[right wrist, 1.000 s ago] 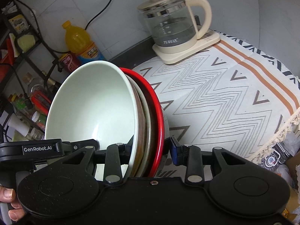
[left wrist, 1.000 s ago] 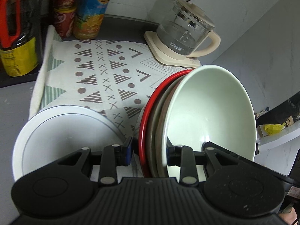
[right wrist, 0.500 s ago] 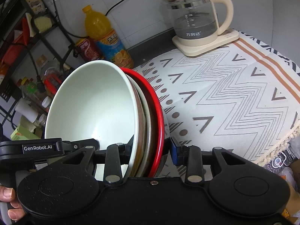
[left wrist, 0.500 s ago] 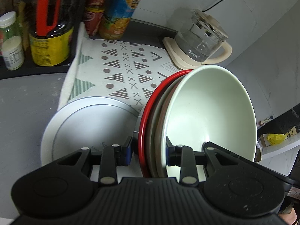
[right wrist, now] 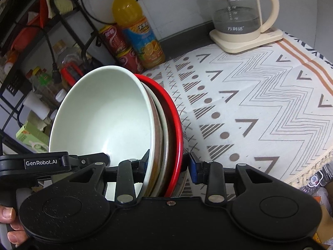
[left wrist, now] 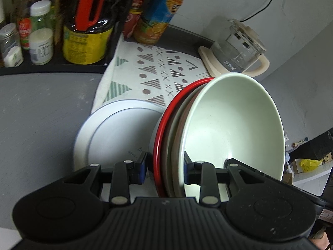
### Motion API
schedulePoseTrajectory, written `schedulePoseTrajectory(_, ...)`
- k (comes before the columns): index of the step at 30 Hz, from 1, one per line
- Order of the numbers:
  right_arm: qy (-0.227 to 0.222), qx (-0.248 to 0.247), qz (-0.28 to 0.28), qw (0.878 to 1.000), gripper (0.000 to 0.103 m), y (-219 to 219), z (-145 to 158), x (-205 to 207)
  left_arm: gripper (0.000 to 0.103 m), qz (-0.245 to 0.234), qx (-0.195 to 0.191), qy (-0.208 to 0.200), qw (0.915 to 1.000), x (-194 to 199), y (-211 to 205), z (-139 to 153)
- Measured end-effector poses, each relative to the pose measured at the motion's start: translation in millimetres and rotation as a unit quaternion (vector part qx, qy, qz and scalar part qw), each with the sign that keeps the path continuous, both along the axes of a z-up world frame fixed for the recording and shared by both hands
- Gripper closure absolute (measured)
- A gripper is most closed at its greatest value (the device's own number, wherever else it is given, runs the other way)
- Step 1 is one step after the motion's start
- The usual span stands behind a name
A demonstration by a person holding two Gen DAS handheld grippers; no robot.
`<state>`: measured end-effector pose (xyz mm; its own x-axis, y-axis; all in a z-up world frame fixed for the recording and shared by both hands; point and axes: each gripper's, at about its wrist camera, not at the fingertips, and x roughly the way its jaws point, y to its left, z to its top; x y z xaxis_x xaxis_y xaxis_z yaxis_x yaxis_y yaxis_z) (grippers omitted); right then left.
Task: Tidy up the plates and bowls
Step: 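Lift the nested bowl stack and carry it over the white plate stack, then lower the bowl stack onto the plates and open both grippers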
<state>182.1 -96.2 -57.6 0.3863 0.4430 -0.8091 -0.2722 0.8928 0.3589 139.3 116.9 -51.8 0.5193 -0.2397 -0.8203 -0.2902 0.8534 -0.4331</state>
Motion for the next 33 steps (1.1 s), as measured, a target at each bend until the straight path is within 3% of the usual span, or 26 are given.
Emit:
schedulePoseTrajectory(18, 0.038, -0.017, 0.061, 0.997, 0.068, 43.7, -25.7, 4.1, 0.071, 0.041, 0.002, 0.043, 0.9982, -11.4, 36.4, -24.1)
schedulePoseTrajectory(33, 0.056, -0.025, 0.058, 0.996, 0.068, 45.6, -37.9, 12.0, 0.071, 0.047, 0.008, 0.067, 0.9967, -0.5, 35.4, -38.2)
